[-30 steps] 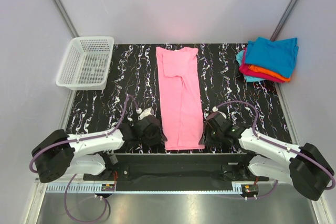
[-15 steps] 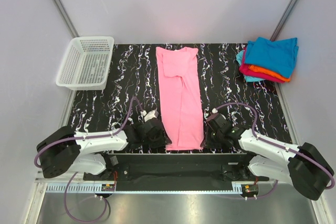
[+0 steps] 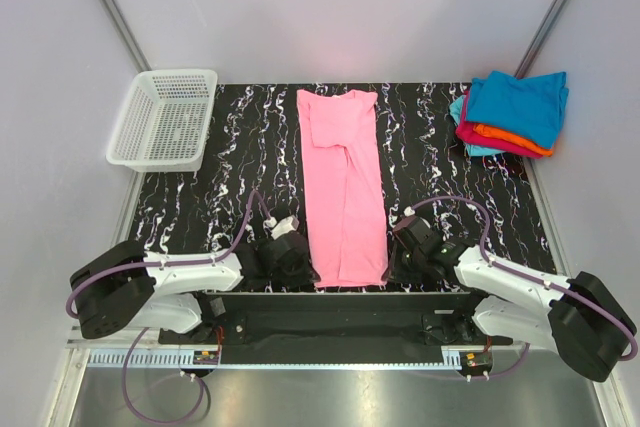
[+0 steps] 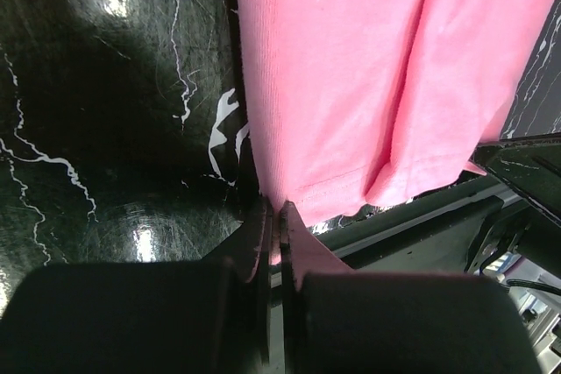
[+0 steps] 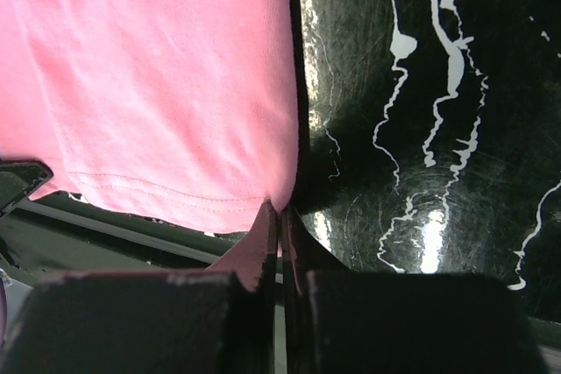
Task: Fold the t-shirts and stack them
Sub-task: Fold the tshirt
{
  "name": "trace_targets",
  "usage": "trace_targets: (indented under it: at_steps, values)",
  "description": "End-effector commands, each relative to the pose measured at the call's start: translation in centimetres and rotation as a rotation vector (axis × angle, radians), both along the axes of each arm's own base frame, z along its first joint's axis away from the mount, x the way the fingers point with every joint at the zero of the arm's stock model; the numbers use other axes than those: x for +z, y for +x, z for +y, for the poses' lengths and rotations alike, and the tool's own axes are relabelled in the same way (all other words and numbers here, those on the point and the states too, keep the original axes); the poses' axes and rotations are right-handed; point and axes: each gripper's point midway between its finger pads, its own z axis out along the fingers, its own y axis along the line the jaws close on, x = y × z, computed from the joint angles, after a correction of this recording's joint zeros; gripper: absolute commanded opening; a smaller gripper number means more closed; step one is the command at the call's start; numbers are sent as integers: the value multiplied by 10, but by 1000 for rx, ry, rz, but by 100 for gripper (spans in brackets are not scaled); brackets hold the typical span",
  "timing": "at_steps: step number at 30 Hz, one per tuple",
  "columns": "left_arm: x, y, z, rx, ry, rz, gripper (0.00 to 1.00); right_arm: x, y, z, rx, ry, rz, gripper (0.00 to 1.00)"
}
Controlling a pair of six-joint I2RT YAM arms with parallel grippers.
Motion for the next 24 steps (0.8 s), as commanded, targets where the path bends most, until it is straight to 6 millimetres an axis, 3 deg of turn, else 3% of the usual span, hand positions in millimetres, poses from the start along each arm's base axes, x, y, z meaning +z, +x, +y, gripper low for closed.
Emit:
trace_targets:
  at_steps: [1,8,24]
  values:
    - [-2,-2,5,14,7,-9,0,6,1,-1,-18,-15,8,0]
    - [3,0,20,60,30,-31,0,14,7,-6,-44,-49,-9,0]
    - [47,18,13,53,-30,-176,0,63,26,8,6,8,-121,0]
